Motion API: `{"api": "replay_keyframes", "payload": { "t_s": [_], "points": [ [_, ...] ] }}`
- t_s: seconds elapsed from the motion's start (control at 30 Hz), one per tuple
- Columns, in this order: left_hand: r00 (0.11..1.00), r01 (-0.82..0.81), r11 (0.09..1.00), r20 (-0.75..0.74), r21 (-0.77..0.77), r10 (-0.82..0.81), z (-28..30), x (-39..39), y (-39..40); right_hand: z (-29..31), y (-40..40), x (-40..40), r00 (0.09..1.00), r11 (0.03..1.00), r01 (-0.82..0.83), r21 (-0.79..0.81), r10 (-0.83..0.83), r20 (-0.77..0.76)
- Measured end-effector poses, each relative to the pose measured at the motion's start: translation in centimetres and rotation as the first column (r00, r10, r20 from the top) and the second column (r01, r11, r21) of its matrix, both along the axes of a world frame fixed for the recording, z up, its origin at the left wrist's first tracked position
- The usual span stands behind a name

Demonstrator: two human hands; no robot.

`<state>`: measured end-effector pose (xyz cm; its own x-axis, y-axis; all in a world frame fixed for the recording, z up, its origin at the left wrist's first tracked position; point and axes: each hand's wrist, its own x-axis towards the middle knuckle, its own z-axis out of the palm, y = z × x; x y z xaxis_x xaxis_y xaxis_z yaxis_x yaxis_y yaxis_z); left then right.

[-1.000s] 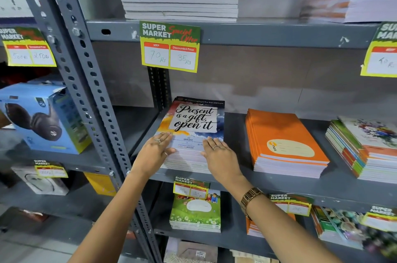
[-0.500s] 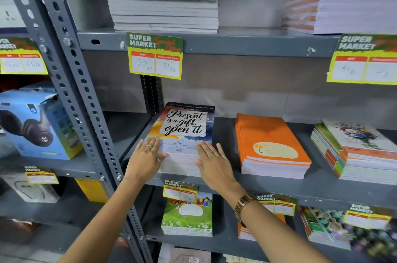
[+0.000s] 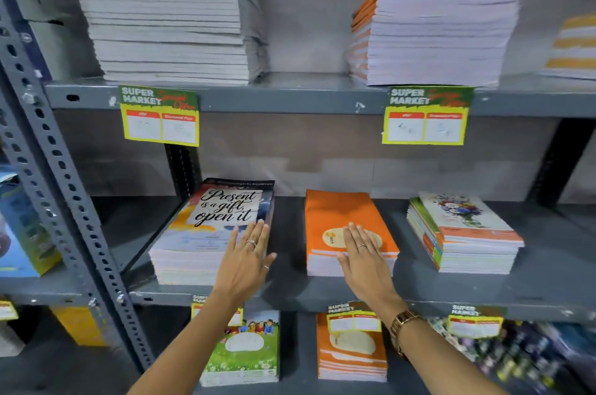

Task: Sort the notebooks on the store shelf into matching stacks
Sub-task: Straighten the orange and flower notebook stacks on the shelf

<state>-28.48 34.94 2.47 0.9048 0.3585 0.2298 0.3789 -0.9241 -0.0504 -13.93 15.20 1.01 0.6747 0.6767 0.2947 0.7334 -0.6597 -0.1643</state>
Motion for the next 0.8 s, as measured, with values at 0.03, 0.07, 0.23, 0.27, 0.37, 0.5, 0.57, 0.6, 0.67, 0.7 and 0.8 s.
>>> {"api": "replay_keyframes", "payload": {
  "t_s": [0.03, 0.07, 0.23, 0.27, 0.37, 0.5, 0.57, 0.6, 0.67, 0.7, 0.8],
  "points": [
    [1.0, 0.008, 1.0, 0.01, -0.002, -0.008, 0.0, 0.8, -0.7, 0.0, -0.7, 0.4, 1.0, 1.0, 0.008, 0.001, -0.008, -0.005],
    [1.0, 0.014, 1.0, 0.018, -0.007, -0.014, 0.1, 1.6, -1.4, -0.1, -1.4, 0.9, 1.0, 1.0, 0.024, 0.014, -0.024, -0.004],
    [0.983, 0.161, 0.981, 0.102, -0.105, -0.151, -0.5, 5.3, -4.9, -0.5, -4.2, 2.6, 0.998, 0.999, 0.052, 0.006, -0.052, -0.033],
    [0.98, 0.188, 0.976, 0.092, -0.111, -0.178, -0.7, 5.9, -5.4, -0.2, -4.5, 2.8, 0.998, 0.999, 0.044, -0.01, -0.045, -0.039],
    [0.974, 0.225, 0.973, 0.021, -0.057, -0.224, -0.5, 7.7, -7.1, 0.3, -5.2, 3.7, 0.996, 0.998, 0.009, -0.065, -0.015, -0.09],
    [0.97, 0.208, 0.978, -0.126, -0.016, -0.208, -0.3, 9.1, -7.8, 0.0, -5.1, 4.9, 0.995, 0.986, -0.057, -0.154, 0.044, -0.087],
    [0.96, 0.218, 0.976, -0.179, 0.0, -0.215, -0.3, 9.4, -7.5, -0.3, -4.8, 5.2, 0.995, 0.982, -0.069, -0.178, 0.056, -0.079],
    [0.957, 0.22, 0.975, -0.194, -0.004, -0.217, -0.4, 9.5, -7.3, -0.4, -4.6, 5.2, 0.995, 0.981, -0.074, -0.182, 0.061, -0.078],
    [0.957, 0.216, 0.976, -0.194, -0.016, -0.215, -0.8, 9.5, -7.2, -0.8, -4.5, 5.3, 0.995, 0.978, -0.078, -0.195, 0.065, -0.074],
    [0.96, 0.212, 0.977, -0.185, -0.018, -0.212, -0.8, 9.5, -7.2, -1.0, -4.5, 5.4, 0.996, 0.98, -0.07, -0.189, 0.057, -0.073],
    [0.965, 0.202, 0.979, -0.167, -0.013, -0.201, -1.1, 9.5, -7.3, -0.9, -4.4, 5.4, 0.997, 0.986, -0.048, -0.16, 0.038, -0.068]
  ]
}}
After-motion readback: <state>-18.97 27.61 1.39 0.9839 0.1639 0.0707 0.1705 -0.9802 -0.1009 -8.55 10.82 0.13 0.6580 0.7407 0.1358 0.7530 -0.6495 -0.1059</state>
